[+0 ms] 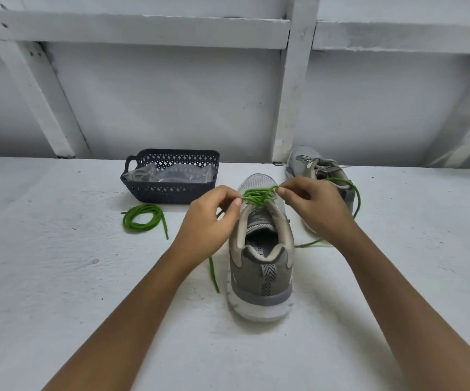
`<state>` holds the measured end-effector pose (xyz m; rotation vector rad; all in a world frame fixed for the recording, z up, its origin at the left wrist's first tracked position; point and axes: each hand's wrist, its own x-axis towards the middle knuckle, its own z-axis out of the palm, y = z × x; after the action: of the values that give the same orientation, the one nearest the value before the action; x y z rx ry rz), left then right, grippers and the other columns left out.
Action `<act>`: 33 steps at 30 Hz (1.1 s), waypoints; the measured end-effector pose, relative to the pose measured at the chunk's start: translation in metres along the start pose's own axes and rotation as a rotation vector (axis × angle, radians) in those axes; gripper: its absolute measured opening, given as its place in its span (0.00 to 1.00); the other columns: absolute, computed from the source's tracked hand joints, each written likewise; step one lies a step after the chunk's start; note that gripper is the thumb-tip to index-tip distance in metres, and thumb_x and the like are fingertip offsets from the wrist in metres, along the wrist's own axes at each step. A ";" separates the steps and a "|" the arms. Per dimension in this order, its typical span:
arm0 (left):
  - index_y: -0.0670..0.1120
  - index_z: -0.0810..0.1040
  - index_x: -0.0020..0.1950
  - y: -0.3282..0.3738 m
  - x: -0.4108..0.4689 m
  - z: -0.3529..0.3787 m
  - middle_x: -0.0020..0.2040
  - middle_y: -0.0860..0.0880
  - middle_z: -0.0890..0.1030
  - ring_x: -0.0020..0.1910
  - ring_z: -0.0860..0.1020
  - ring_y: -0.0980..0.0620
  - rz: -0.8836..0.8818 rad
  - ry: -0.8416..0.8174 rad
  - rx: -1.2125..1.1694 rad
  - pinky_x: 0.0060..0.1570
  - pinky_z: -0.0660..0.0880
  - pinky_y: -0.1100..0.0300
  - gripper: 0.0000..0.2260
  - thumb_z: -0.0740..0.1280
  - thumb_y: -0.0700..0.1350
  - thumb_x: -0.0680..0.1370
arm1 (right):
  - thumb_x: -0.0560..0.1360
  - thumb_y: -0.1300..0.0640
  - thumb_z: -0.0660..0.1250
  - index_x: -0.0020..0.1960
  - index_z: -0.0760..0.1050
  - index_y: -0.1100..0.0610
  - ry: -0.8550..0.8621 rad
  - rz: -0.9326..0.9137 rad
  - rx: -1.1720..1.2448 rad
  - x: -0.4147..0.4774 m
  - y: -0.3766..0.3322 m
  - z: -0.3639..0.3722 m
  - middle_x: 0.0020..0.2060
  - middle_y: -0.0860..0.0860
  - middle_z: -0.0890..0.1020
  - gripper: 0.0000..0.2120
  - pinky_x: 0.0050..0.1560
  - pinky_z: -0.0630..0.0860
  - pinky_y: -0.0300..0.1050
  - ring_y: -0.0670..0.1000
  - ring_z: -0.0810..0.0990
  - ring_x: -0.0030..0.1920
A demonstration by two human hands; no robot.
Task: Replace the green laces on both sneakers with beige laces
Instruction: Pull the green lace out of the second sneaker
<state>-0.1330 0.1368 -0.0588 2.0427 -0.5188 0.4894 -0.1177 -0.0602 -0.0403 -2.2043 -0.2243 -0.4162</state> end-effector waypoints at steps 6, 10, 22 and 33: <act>0.44 0.80 0.40 -0.001 -0.006 0.002 0.47 0.55 0.69 0.47 0.71 0.60 0.213 -0.093 0.153 0.49 0.64 0.75 0.10 0.62 0.48 0.72 | 0.76 0.51 0.66 0.31 0.76 0.53 -0.150 -0.232 -0.186 -0.043 -0.021 -0.017 0.23 0.46 0.73 0.15 0.29 0.63 0.34 0.46 0.71 0.28; 0.55 0.75 0.44 0.003 -0.006 0.001 0.54 0.57 0.66 0.54 0.70 0.63 0.043 -0.210 0.078 0.51 0.64 0.75 0.02 0.65 0.49 0.72 | 0.79 0.53 0.61 0.32 0.72 0.61 -0.288 0.040 -0.026 -0.050 -0.029 -0.023 0.22 0.52 0.75 0.20 0.23 0.71 0.40 0.46 0.73 0.20; 0.55 0.68 0.68 0.000 -0.004 0.009 0.65 0.51 0.70 0.63 0.70 0.55 -0.440 -0.342 -0.031 0.60 0.68 0.59 0.31 0.63 0.53 0.64 | 0.76 0.57 0.66 0.44 0.81 0.55 -0.261 0.117 -0.207 0.005 -0.021 -0.005 0.31 0.47 0.79 0.06 0.38 0.75 0.42 0.44 0.75 0.31; 0.53 0.73 0.65 0.001 -0.005 0.016 0.60 0.50 0.73 0.61 0.71 0.52 -0.438 -0.289 0.011 0.58 0.68 0.58 0.29 0.61 0.54 0.63 | 0.77 0.59 0.65 0.46 0.78 0.68 -0.357 0.246 0.082 0.014 -0.016 -0.002 0.33 0.56 0.78 0.11 0.35 0.80 0.38 0.50 0.77 0.35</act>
<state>-0.1352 0.1235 -0.0681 2.1691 -0.2211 -0.0661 -0.1098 -0.0519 -0.0222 -2.1789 -0.1545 0.1220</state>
